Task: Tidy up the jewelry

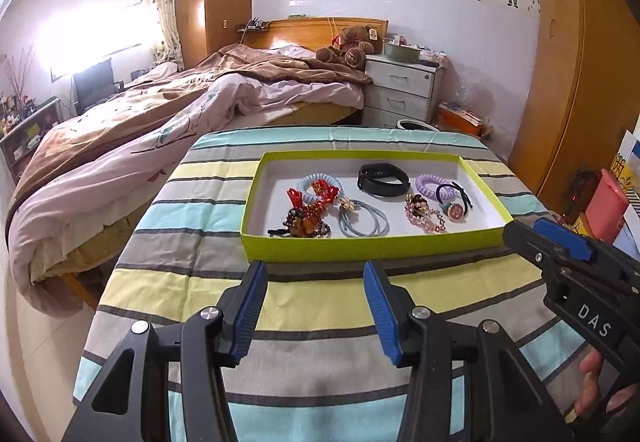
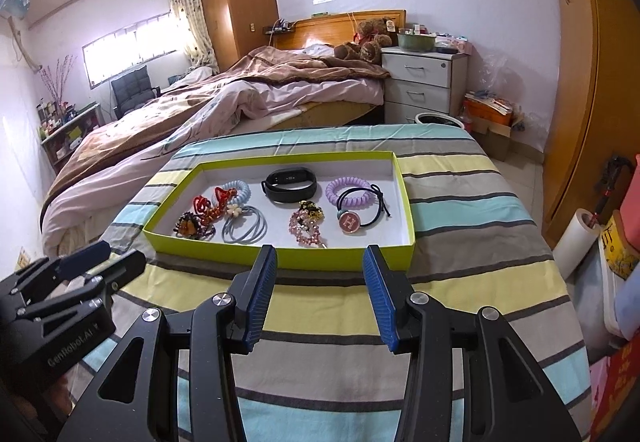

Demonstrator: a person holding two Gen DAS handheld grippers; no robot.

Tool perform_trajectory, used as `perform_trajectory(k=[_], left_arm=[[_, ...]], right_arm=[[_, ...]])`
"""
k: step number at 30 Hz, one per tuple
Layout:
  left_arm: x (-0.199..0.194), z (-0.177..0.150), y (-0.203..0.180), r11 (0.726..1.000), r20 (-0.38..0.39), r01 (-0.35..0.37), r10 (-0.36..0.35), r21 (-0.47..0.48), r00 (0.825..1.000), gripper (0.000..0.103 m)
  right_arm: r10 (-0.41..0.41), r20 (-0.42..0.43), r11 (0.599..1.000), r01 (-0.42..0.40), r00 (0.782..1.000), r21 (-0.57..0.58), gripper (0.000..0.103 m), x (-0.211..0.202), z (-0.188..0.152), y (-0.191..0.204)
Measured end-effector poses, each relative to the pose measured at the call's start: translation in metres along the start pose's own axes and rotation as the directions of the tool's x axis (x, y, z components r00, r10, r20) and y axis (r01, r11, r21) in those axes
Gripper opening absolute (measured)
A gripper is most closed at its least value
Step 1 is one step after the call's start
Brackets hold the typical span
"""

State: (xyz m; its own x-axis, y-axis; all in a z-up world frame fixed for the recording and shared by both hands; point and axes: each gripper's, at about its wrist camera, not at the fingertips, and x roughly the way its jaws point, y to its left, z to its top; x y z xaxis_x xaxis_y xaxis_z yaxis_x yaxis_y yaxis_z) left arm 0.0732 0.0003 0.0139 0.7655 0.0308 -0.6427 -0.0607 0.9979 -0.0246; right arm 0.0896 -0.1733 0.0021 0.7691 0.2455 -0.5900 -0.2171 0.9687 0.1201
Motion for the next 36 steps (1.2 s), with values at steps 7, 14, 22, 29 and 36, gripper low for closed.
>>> perform_trajectory(k=[7,14,22,29,36], left_arm=[[-0.002,-0.0051,-0.0016,1.0,-0.001,0.004,-0.004,-0.003,1.0,0.05],[-0.0029,-0.0058,0.0008,1.0,-0.005,0.005,-0.005,-0.012,1.0,0.05],[-0.0018,-0.0051,0.0,1.0,-0.012,0.01,-0.01,-0.009,1.0,0.05],[-0.0027,-0.0052,0.0008,1.0,-0.011,0.025,-0.025,-0.013,1.0,0.05],[-0.0026,-0.0055,-0.0014,0.999,-0.018,0.034,-0.034,-0.014,0.999,0.05]], right_arm=[[-0.004,0.003,1.0,0.004,1.0,-0.004,0.046,-0.0012,-0.0005,0.0022],[-0.001,-0.003,1.0,0.001,1.0,-0.007,0.046,-0.0002,-0.0016,0.0046],[-0.002,-0.005,1.0,0.002,1.0,-0.005,0.046,-0.0002,-0.0016,0.004],[0.0,-0.007,1.0,0.0,1.0,-0.008,0.046,-0.0016,-0.002,0.0045],[-0.003,-0.007,1.0,0.002,1.0,-0.007,0.046,-0.0021,-0.0016,0.0038]])
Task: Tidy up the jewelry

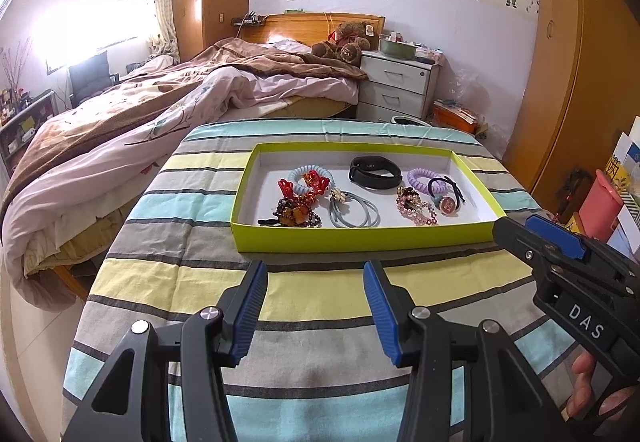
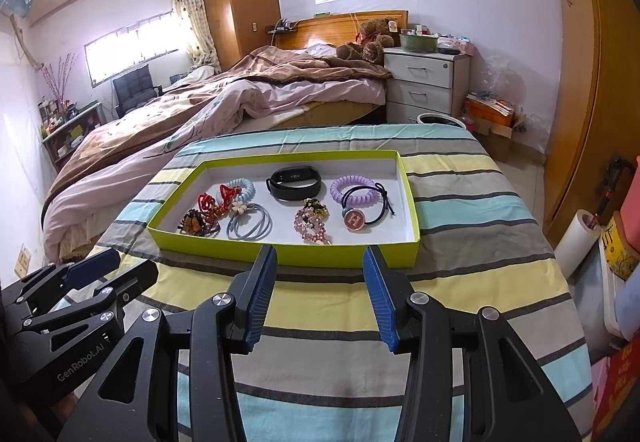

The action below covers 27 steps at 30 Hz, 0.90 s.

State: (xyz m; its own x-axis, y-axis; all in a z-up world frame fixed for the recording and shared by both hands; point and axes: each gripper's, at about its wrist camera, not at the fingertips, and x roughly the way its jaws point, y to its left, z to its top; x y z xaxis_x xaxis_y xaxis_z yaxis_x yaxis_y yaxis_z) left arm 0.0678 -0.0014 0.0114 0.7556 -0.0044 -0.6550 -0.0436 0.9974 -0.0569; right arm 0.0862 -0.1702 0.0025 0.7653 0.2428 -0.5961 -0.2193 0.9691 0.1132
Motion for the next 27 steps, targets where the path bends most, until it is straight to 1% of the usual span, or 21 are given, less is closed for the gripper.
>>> perform_trajectory(k=[5,9,27], left_arm=[[-0.0017,-0.0012,0.0011,1.0,0.007,0.012,-0.012,-0.01,1.0,0.05],[0.0002,-0.0015,0.0013,1.0,-0.001,0.005,-0.005,-0.009,1.0,0.05],[0.0013,-0.003,0.0009,1.0,0.009,-0.006,0.006,-0.007,1.0,0.05]], right_arm=[[-0.001,0.002,1.0,0.001,1.0,0.001,0.046,-0.0009,-0.0003,-0.0012],[0.001,-0.002,1.0,-0.001,1.0,0.0,0.046,-0.0006,-0.001,-0.0008],[0.002,-0.006,1.0,-0.002,1.0,0.001,0.046,0.0005,-0.003,-0.0005]])
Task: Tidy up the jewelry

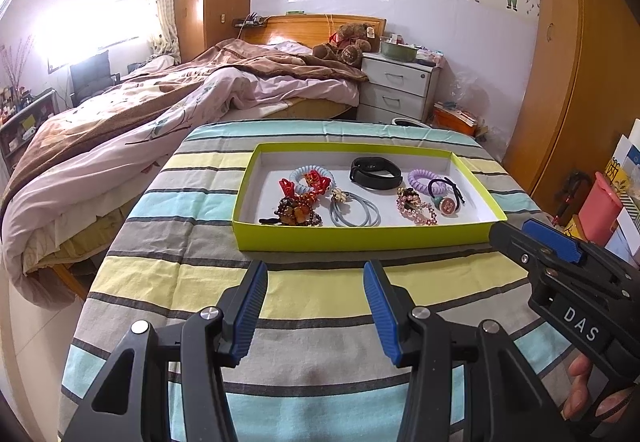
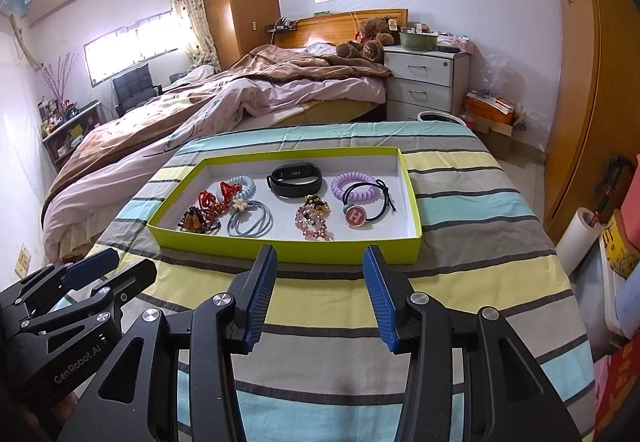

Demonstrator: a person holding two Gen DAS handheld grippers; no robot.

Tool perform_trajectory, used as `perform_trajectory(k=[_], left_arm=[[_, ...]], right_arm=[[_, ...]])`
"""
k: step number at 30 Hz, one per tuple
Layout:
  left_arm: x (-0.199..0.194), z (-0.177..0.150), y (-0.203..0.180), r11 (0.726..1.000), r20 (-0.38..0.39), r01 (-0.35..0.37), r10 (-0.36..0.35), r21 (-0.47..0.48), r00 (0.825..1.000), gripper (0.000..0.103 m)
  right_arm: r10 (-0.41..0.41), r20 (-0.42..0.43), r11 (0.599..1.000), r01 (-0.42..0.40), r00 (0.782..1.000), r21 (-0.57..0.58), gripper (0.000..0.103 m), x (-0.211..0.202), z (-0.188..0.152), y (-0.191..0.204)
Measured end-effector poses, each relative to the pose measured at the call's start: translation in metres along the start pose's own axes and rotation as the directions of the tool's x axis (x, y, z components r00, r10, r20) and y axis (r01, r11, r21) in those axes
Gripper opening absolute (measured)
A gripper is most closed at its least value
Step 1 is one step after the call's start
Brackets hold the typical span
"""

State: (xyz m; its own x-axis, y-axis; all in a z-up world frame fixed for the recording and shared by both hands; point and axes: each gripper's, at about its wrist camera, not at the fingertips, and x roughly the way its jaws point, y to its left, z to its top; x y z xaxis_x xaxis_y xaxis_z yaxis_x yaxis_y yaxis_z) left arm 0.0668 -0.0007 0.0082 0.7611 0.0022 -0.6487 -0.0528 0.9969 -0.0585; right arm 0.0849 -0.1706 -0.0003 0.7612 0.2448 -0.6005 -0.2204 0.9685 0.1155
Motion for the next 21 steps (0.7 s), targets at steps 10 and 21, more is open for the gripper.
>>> perform_trajectory(k=[10,21], left_arm=[[-0.0012,-0.0006,0.0018,1.0,0.003,-0.002,0.002,-0.009,1.0,0.05],[-0.0025,0.0004,0.0004,1.0,0.004,-0.016,0.016,-0.012,1.0,0.05]], right_arm=[[0.002,-0.001,1.0,-0.002,1.0,0.0,0.046,-0.0008,-0.0011,0.0009],[0.002,-0.001,1.0,-0.002,1.0,0.003,0.046,0.0003,-0.0009,0.0001]])
